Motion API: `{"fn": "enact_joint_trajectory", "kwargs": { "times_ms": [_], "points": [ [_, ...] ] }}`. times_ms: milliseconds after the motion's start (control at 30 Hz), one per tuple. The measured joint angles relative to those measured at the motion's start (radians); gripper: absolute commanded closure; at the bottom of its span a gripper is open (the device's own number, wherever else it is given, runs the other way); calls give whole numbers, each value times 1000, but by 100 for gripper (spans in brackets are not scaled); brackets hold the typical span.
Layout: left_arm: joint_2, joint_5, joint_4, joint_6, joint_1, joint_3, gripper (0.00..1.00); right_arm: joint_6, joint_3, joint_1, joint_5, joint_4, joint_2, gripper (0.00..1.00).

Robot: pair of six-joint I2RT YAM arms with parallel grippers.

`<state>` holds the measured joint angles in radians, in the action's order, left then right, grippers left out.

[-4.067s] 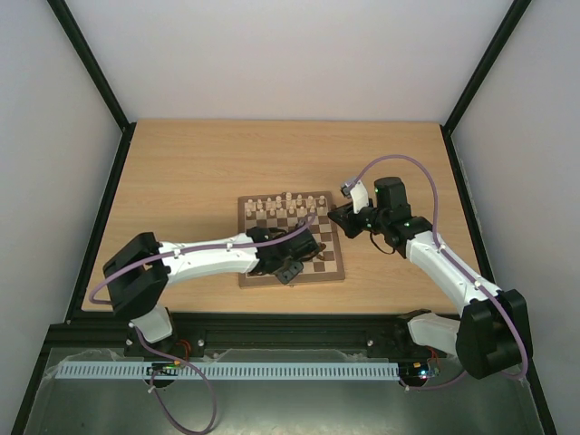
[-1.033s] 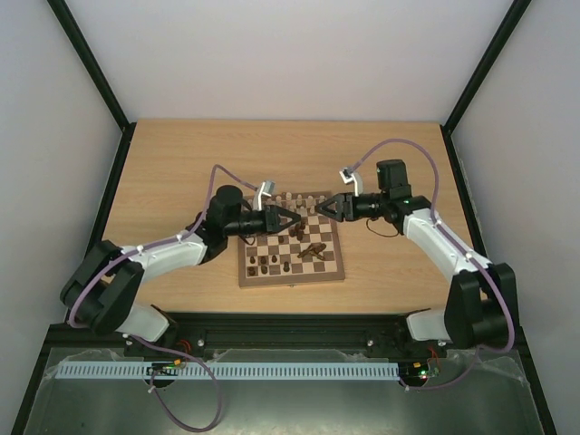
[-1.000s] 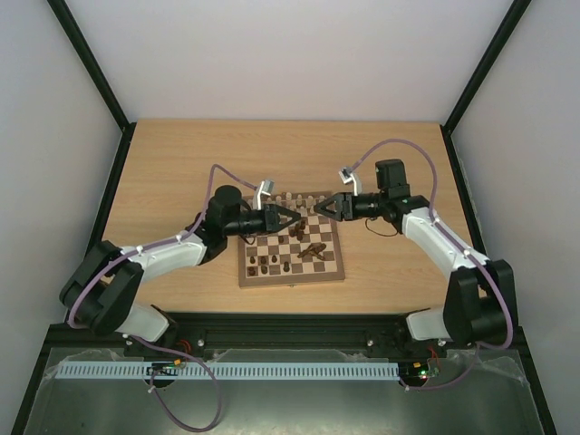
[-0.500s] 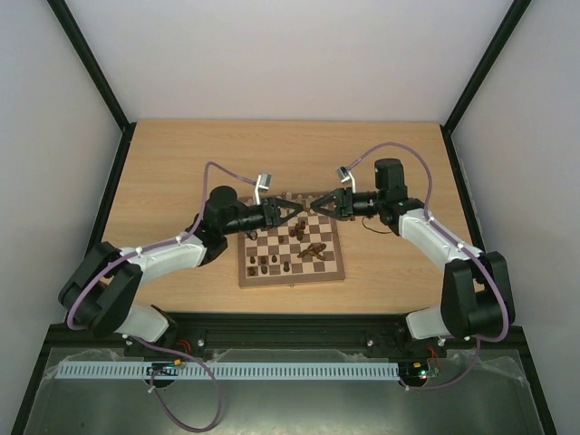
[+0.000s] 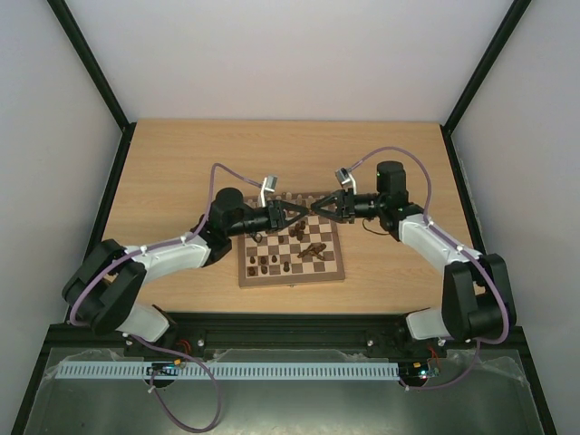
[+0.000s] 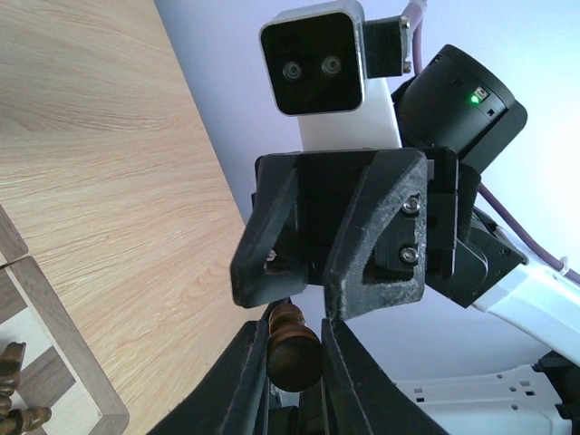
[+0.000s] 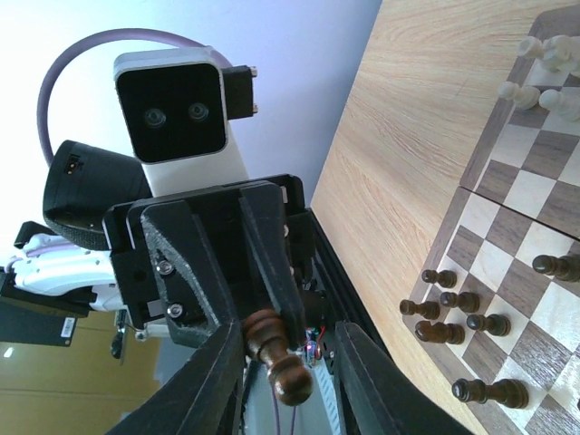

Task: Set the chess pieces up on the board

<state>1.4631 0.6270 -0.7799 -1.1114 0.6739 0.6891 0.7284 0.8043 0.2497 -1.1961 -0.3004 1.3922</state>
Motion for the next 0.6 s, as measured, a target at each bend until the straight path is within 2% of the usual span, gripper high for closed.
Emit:
{"fn": "enact_joint_trajectory", "kwargs": {
  "times_ms": [400,600],
  "points": [
    [11,-10,-29,-23,0,2,83,32,-16,0,-10,-39,-14,75],
    [25,-10,-43,-33,0,18,83,42,-16,0,-13,-46,-14,82]
  ]
}}
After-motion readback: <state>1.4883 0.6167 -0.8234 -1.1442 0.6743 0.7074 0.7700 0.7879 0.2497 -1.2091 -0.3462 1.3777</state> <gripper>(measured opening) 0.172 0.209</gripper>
